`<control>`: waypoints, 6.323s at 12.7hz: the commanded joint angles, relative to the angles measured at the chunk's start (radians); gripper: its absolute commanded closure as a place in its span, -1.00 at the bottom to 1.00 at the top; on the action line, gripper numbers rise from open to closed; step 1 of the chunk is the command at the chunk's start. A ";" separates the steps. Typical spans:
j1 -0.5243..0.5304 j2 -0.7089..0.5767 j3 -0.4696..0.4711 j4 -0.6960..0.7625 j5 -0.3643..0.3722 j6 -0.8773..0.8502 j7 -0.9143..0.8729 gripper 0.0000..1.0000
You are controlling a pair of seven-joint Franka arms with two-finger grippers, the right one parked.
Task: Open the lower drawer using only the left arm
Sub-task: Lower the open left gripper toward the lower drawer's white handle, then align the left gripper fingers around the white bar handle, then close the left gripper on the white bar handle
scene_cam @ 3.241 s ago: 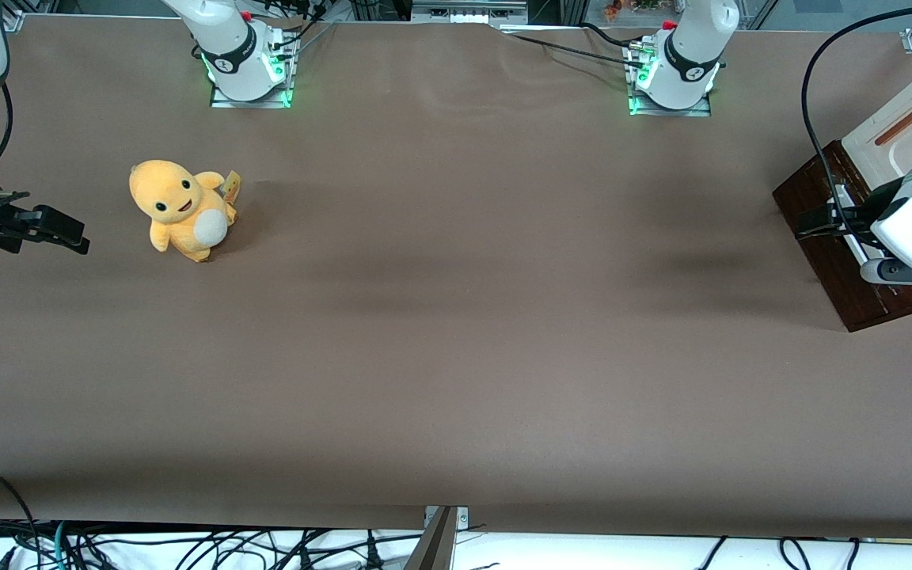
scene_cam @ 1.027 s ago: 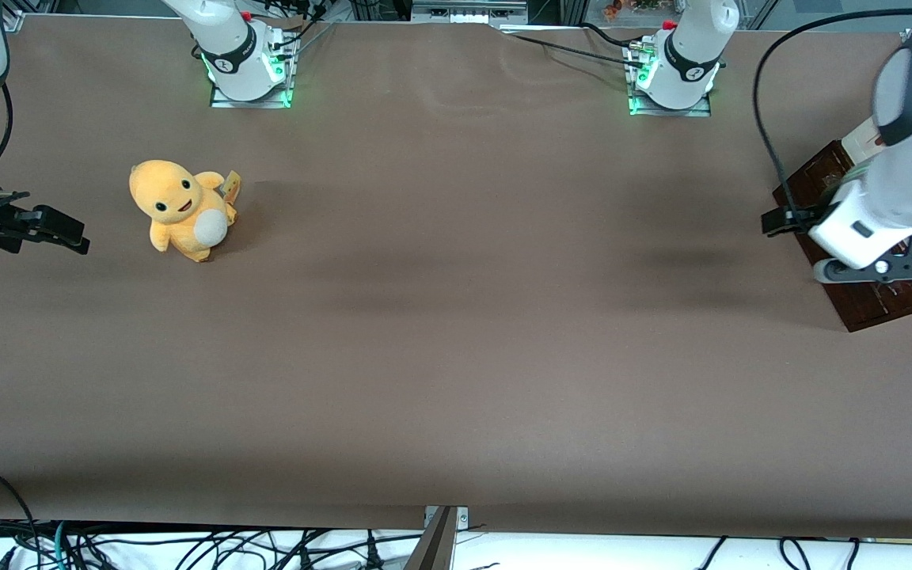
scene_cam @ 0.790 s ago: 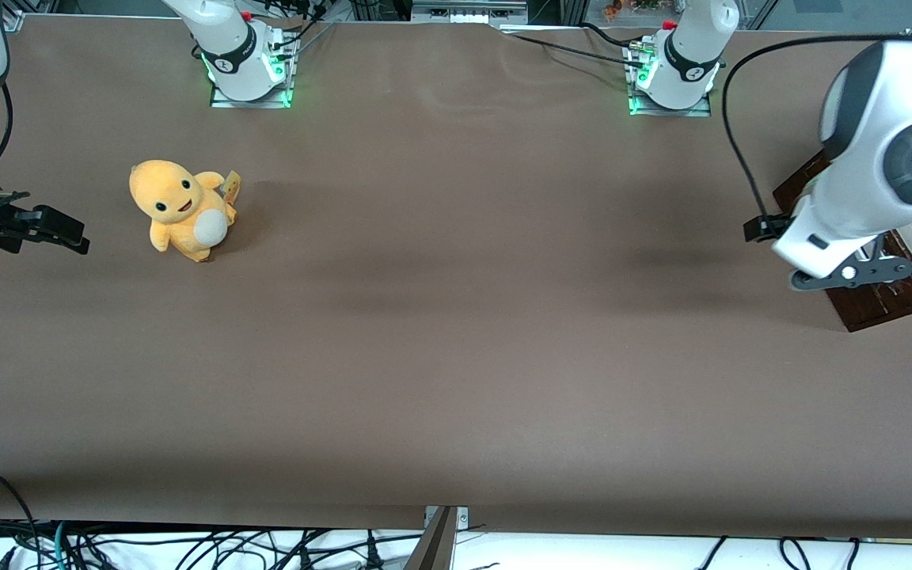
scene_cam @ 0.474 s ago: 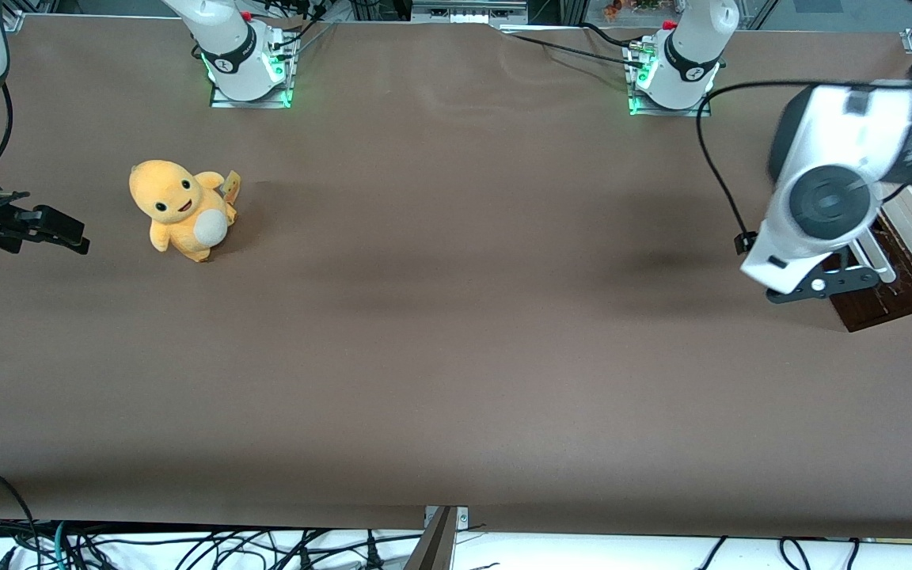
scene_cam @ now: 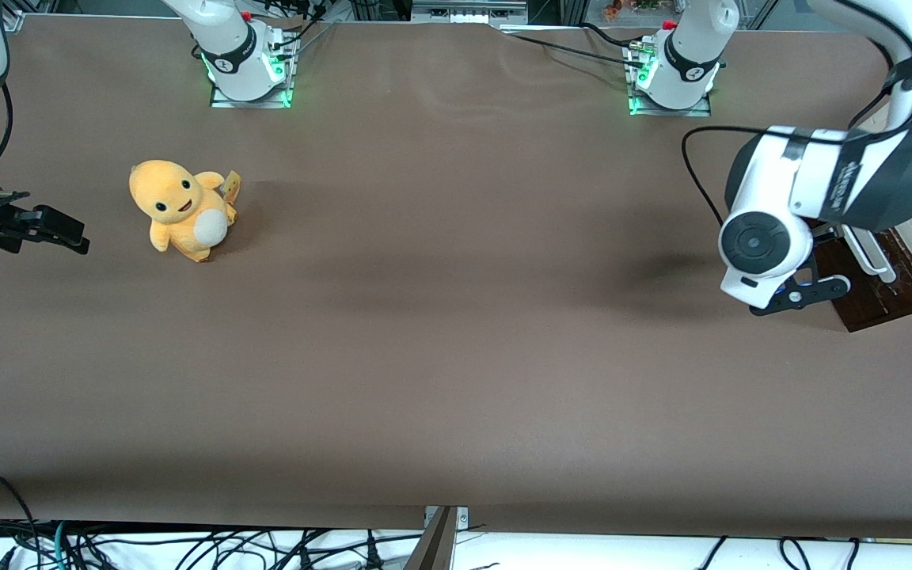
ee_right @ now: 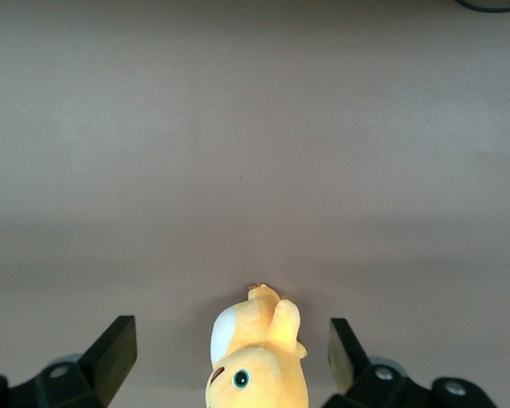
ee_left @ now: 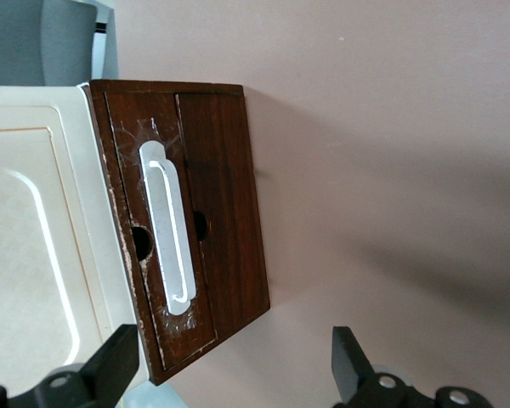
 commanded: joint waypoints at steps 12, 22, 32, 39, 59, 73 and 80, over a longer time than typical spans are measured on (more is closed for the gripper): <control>0.075 0.093 0.016 -0.146 0.256 0.065 -0.221 -1.00; 0.074 0.127 0.059 -0.172 0.359 0.022 -0.309 -1.00; 0.066 0.220 0.059 -0.174 0.470 -0.035 -0.470 -1.00; 0.079 0.251 0.082 -0.189 0.526 -0.064 -0.473 -1.00; 0.068 0.271 0.116 -0.198 0.545 -0.066 -0.473 0.47; 0.040 0.271 0.108 -0.186 0.525 -0.067 -0.473 0.79; -0.001 0.263 0.107 -0.169 0.451 -0.069 -0.471 0.79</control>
